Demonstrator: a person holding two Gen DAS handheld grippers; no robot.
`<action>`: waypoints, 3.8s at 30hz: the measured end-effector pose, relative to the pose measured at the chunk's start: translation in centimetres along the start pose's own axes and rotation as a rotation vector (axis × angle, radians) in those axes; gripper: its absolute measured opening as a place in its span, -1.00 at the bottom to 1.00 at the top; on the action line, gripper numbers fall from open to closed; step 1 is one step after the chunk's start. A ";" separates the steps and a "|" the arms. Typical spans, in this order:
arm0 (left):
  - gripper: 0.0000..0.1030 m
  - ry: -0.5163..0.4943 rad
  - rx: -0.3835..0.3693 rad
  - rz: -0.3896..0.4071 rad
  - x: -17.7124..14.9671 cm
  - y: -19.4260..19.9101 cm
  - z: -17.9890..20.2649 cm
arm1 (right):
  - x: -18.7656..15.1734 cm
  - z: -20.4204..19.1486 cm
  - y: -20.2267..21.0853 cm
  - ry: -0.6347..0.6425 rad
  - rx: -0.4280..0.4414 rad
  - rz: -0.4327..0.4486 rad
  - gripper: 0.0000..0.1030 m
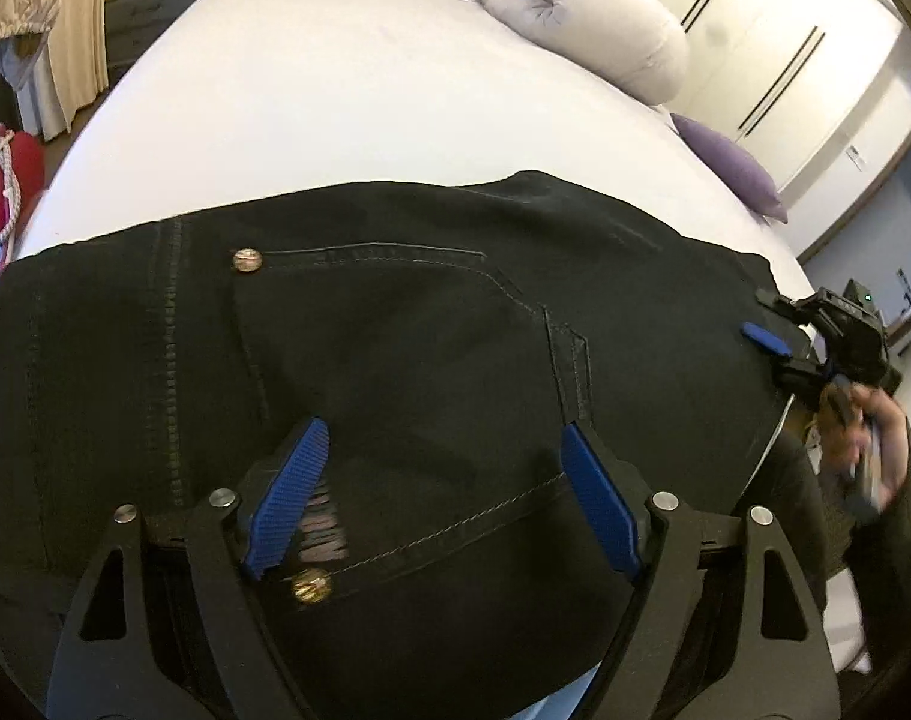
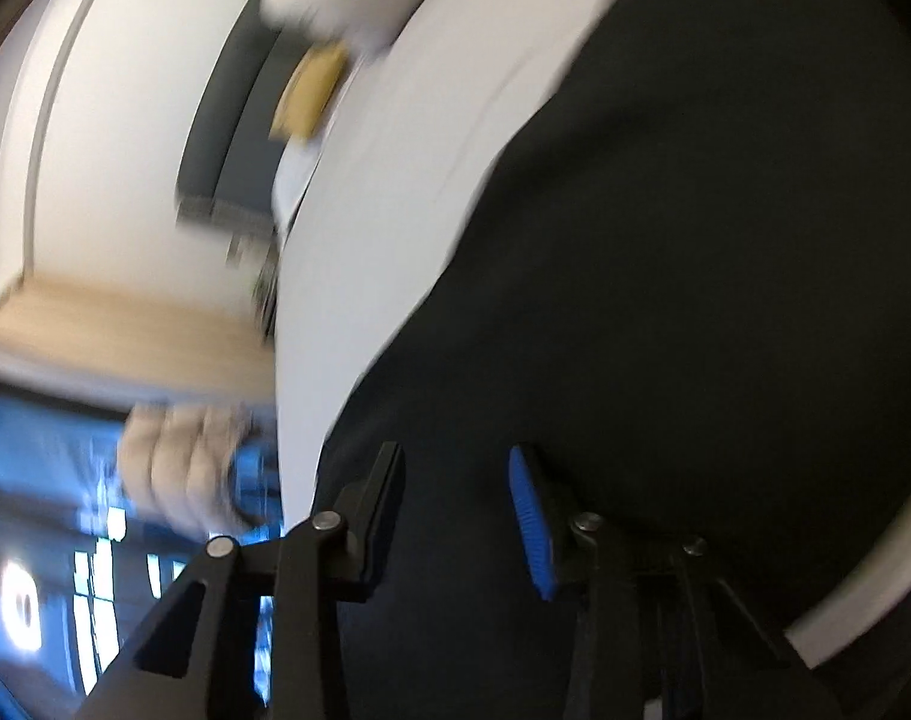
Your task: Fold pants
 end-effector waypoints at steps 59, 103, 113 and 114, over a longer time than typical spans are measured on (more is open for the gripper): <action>0.54 0.228 -0.282 -0.044 4.7 -6.1 5.4 | -5.6 -5.6 0.2 0.711 -0.448 0.131 -0.76; -0.85 0.301 -0.417 -0.197 11.7 -8.6 5.3 | -22.1 -16.2 -1.3 1.199 -0.389 0.184 -0.73; -0.85 0.357 -0.362 -0.198 8.6 -9.1 1.1 | -24.8 -13.8 -5.3 1.210 -0.406 0.036 -0.59; -0.83 0.356 -0.360 -0.193 8.4 -9.1 1.0 | -24.8 -13.6 -5.4 1.194 -0.402 0.026 -0.48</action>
Point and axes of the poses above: each gripper's, at about its wrist camera, not at the fingertips, and y roughly against the way its jaws point, z to its right, x to its top, the point moved 10 cm from there along -y, roughly the way its jaws point, and after that the axes turned 14 degrees about -x, right-handed, at the moved point
